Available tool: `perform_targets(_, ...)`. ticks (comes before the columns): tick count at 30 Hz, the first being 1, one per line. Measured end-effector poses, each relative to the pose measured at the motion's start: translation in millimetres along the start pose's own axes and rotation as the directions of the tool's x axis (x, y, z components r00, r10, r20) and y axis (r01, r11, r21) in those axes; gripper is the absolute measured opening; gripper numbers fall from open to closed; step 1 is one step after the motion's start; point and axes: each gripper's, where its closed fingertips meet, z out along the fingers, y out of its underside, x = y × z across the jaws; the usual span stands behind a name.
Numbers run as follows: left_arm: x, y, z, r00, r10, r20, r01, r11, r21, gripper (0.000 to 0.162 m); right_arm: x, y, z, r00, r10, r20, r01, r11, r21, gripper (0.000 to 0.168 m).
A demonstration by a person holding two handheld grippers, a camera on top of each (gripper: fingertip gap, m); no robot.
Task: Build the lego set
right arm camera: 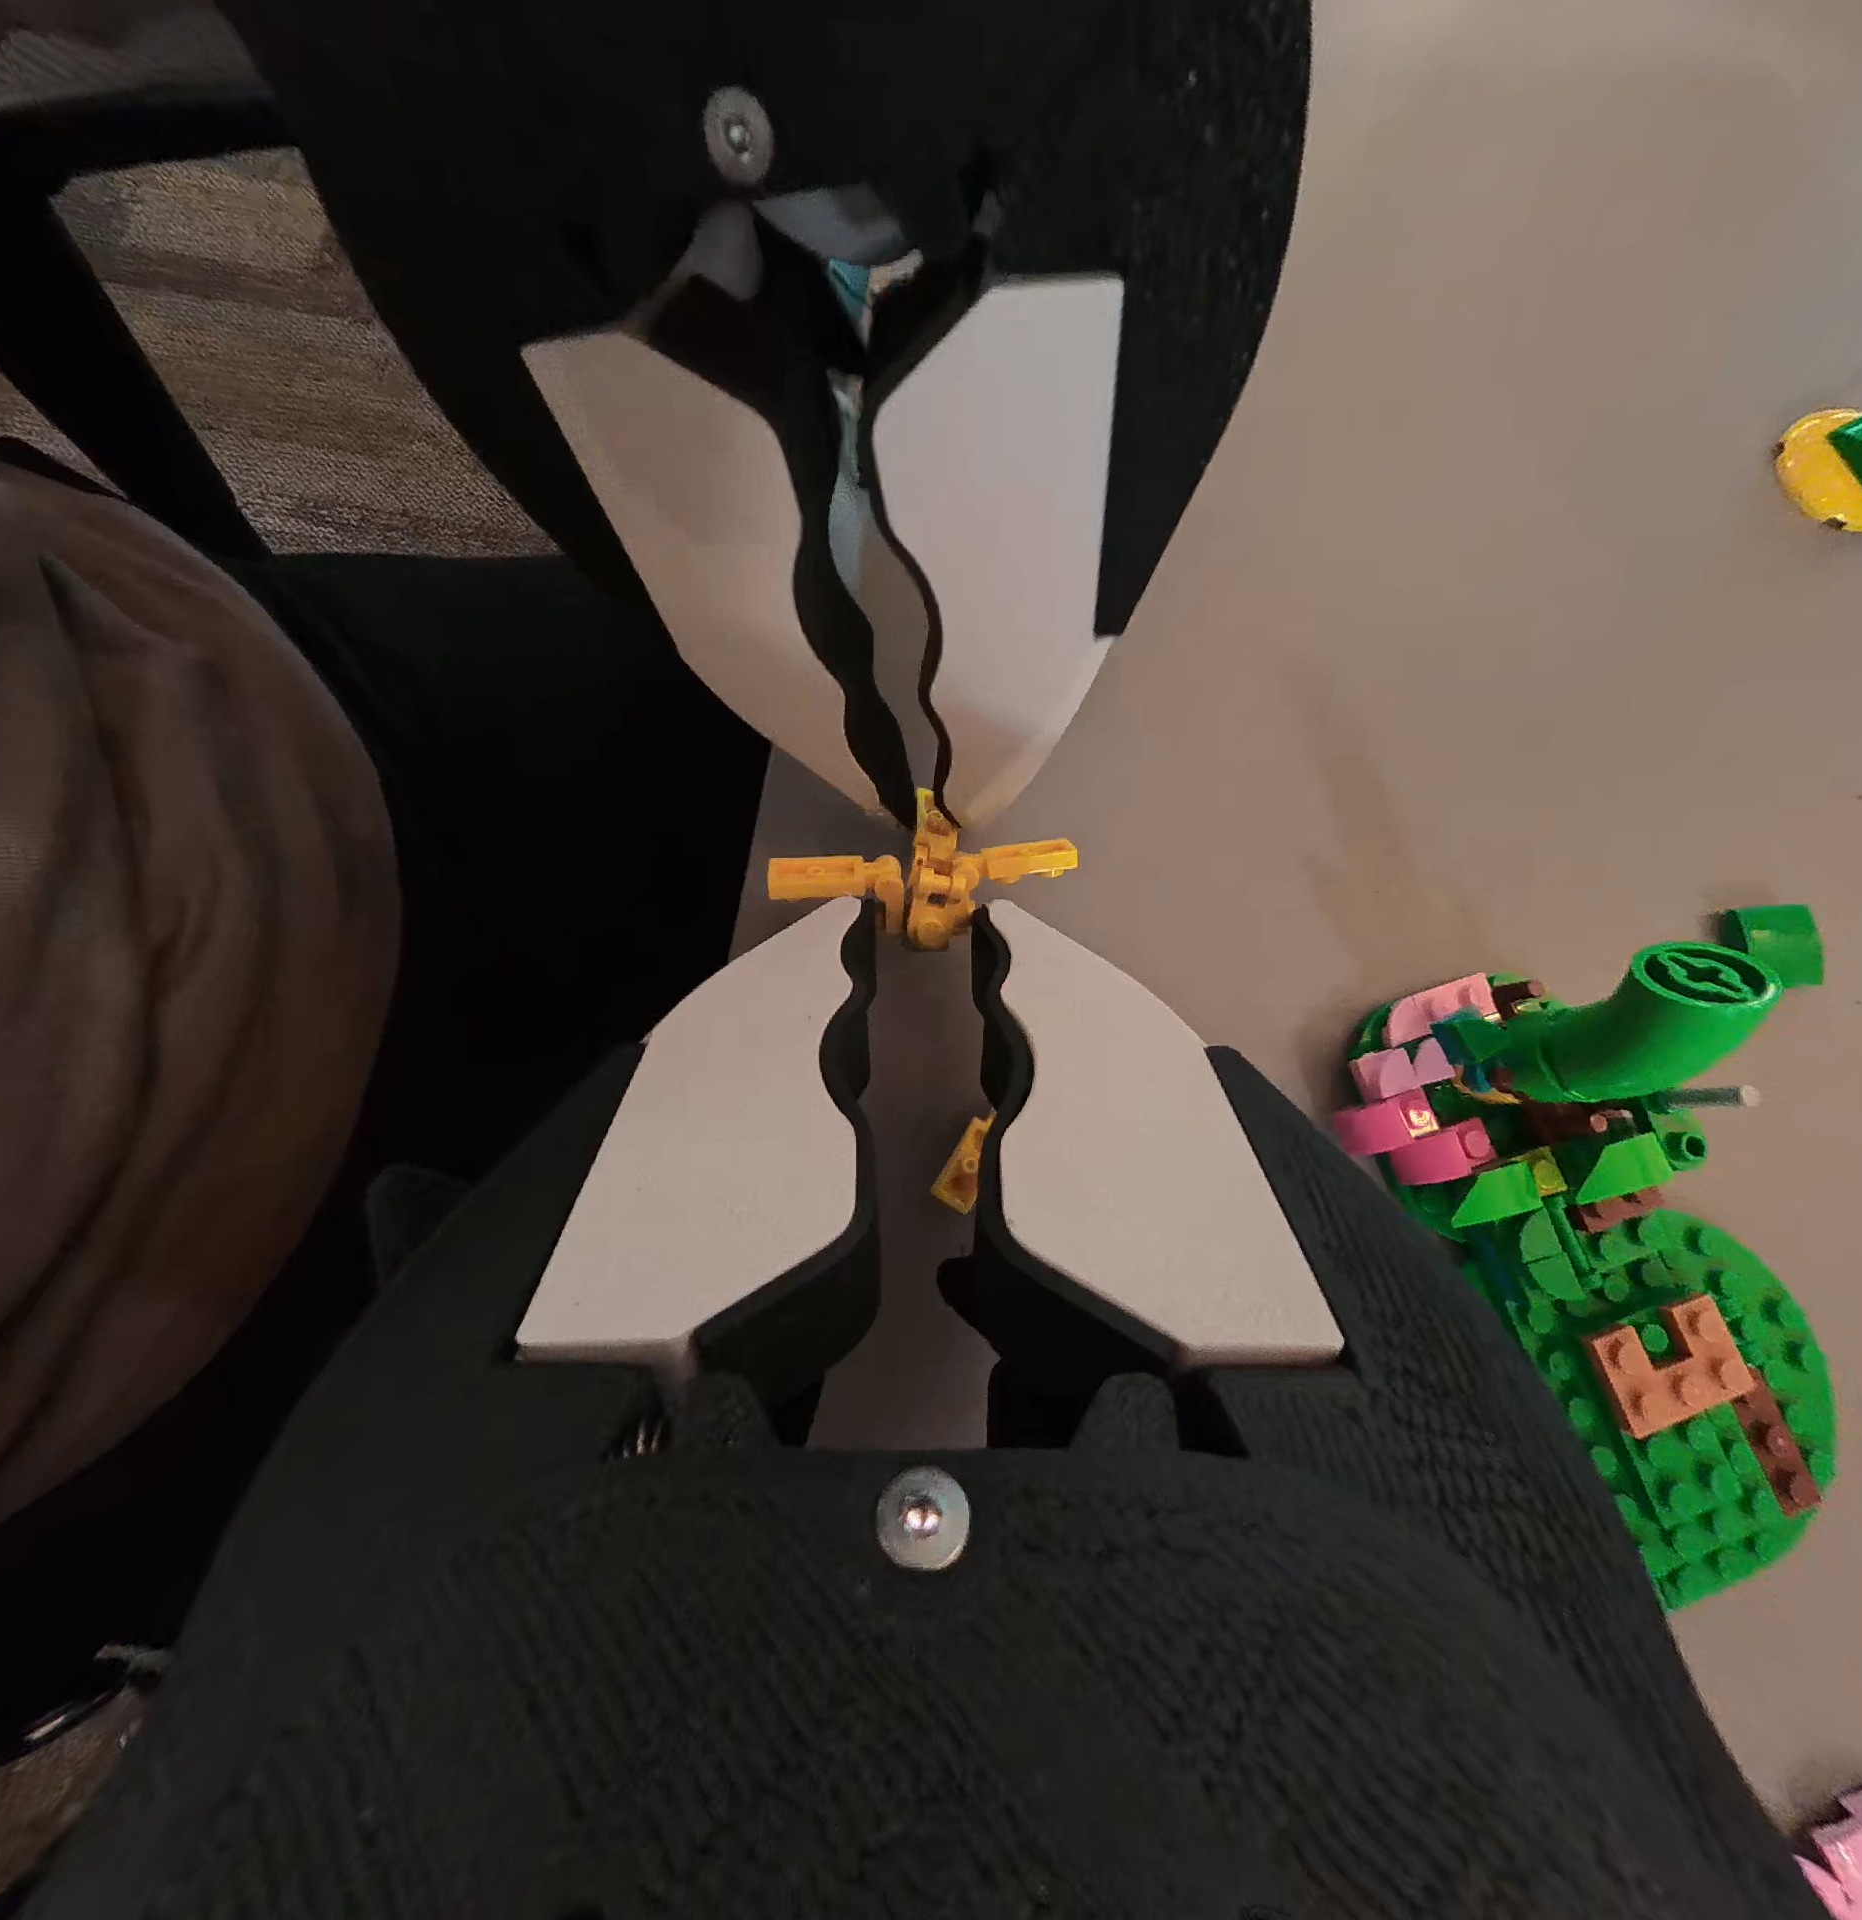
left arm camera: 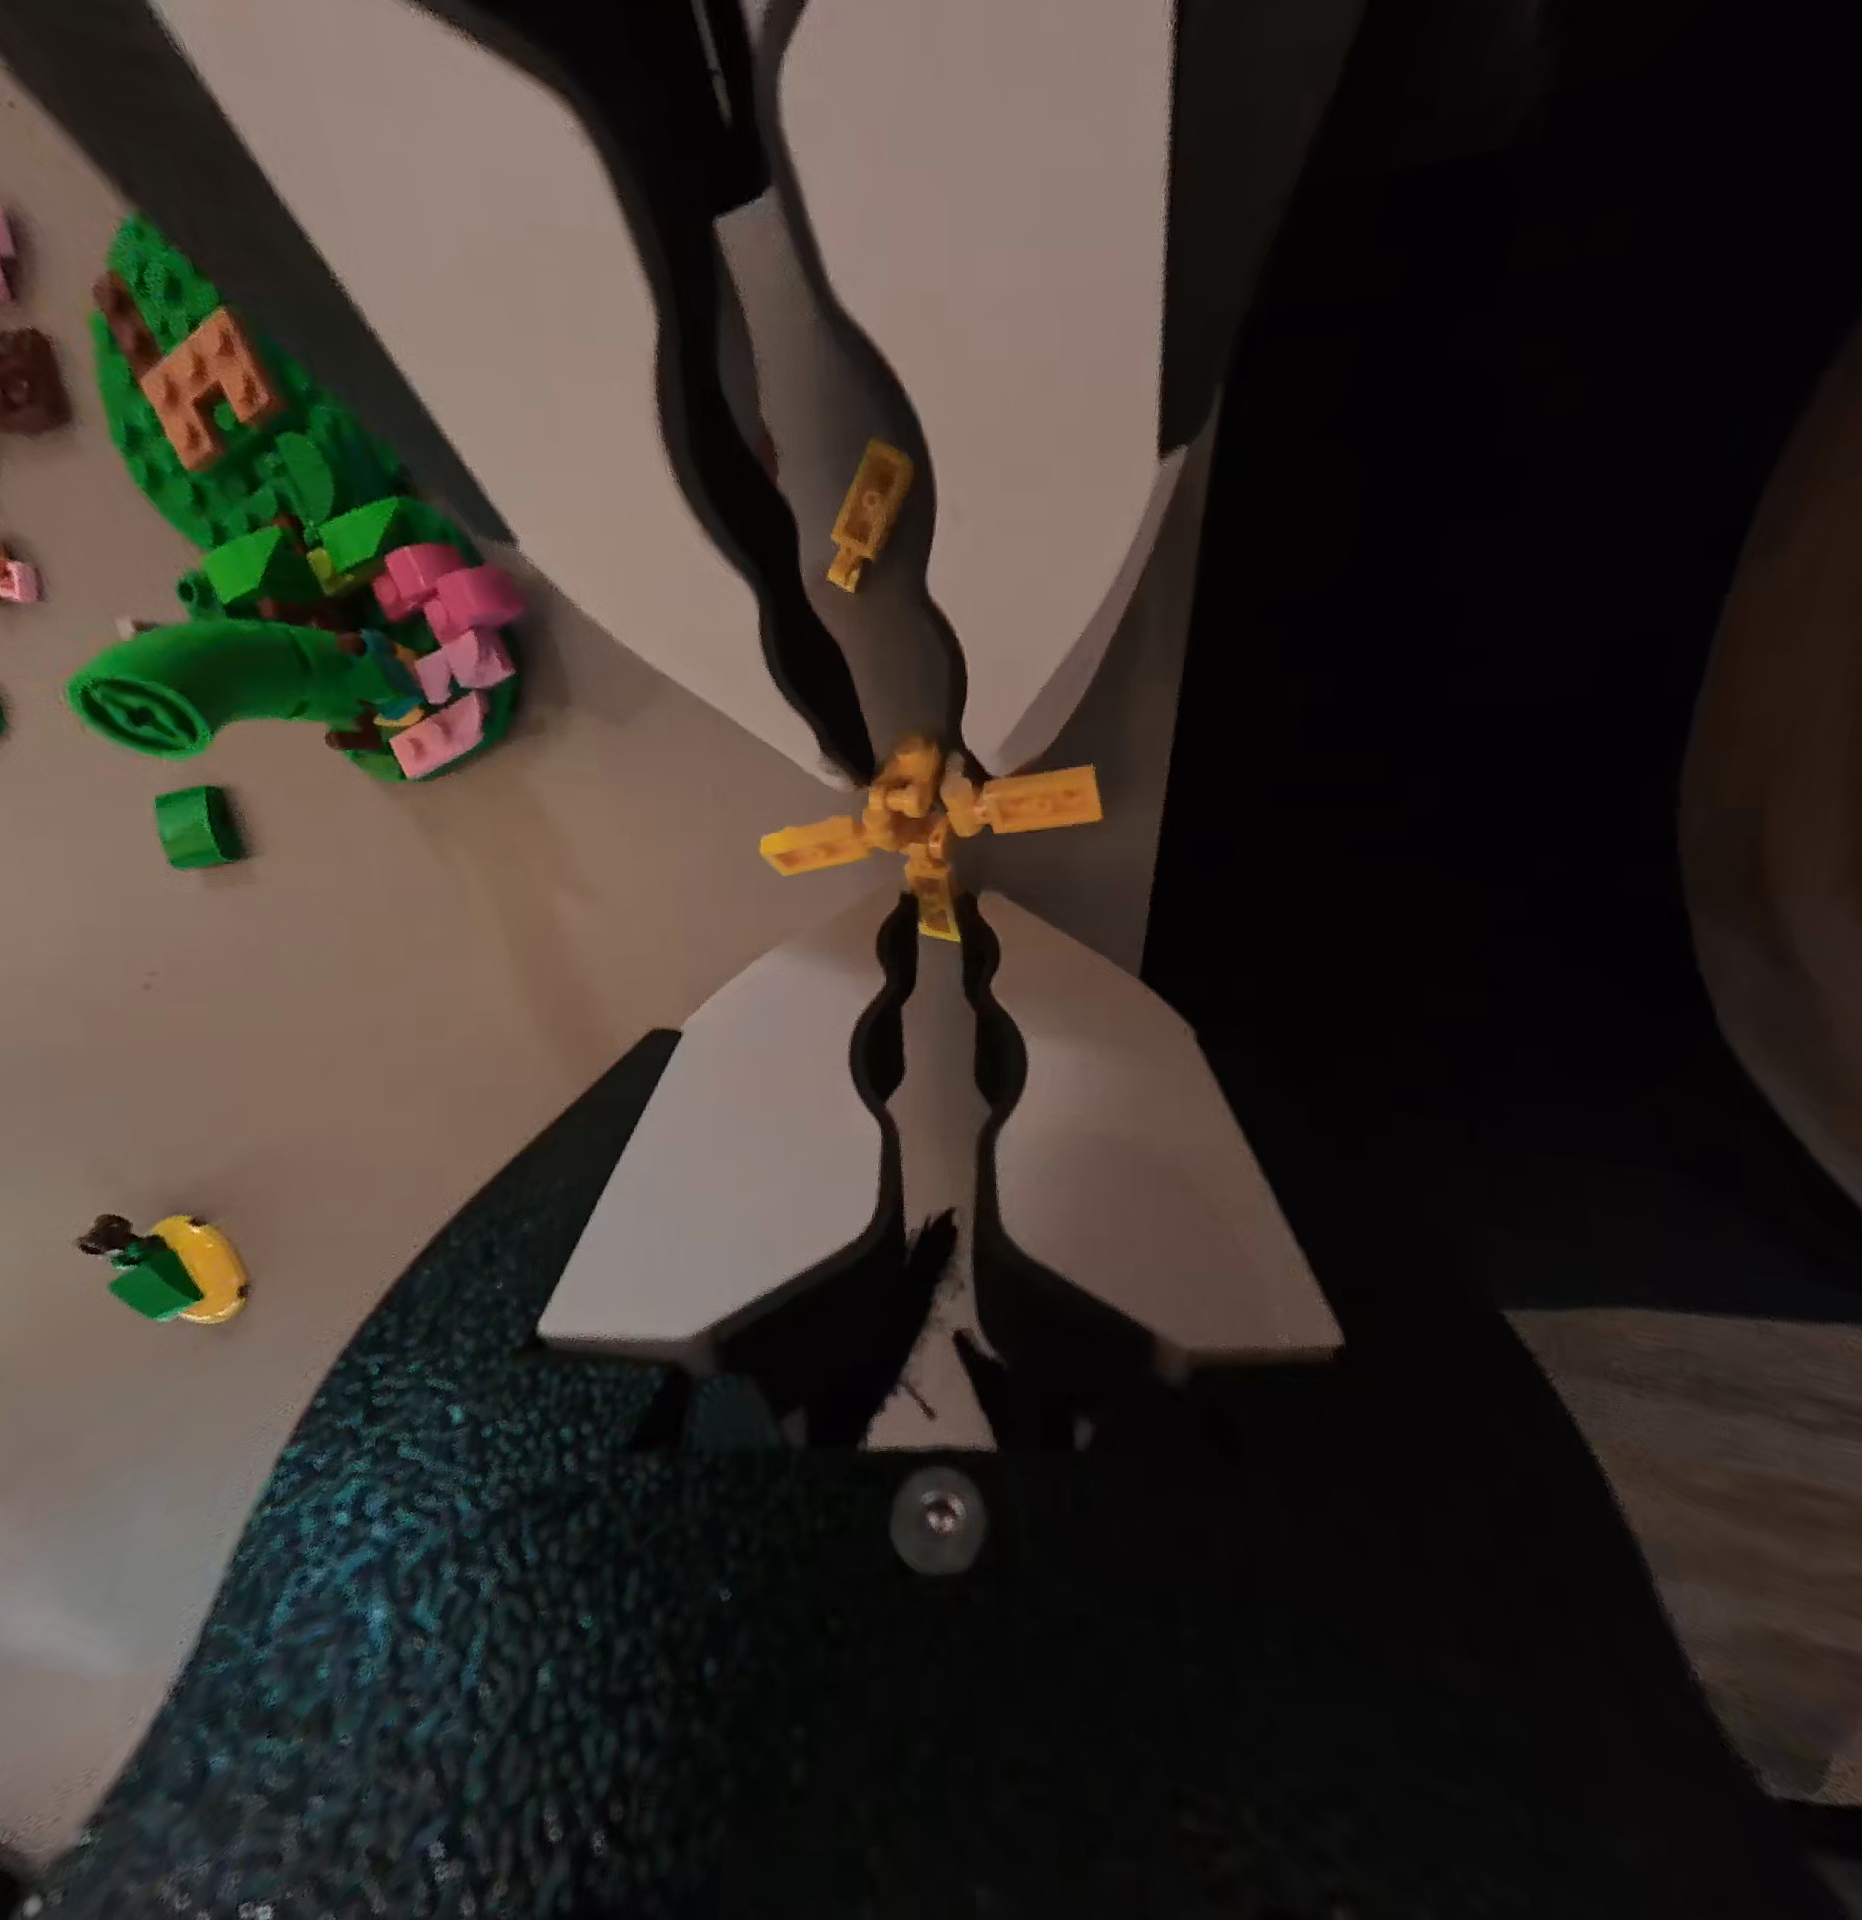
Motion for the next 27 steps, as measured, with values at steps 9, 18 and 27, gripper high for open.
perform_targets(9,-45.9,1.1,-35.6,0.901,-0.166,0.402,0.024,0.942,0.334,0.046,26.5,-34.2,-33.6,0.976,0.215,0.037,-0.215,0.921,0.324,0.016)
perform_targets(18,-53.2,-15.2,-63.8,0.593,0.201,0.779,-0.410,0.909,0.078,0.017,23.6,-38.6,-39.2,0.975,0.215,0.049,-0.219,0.918,0.331,0.016)
perform_targets(27,-46.8,-16.3,-56.5,0.636,0.239,0.734,-0.425,0.902,0.075,0.012,28.1,-40.4,-43.7,0.970,0.237,0.053,-0.240,0.902,0.360,0.015)
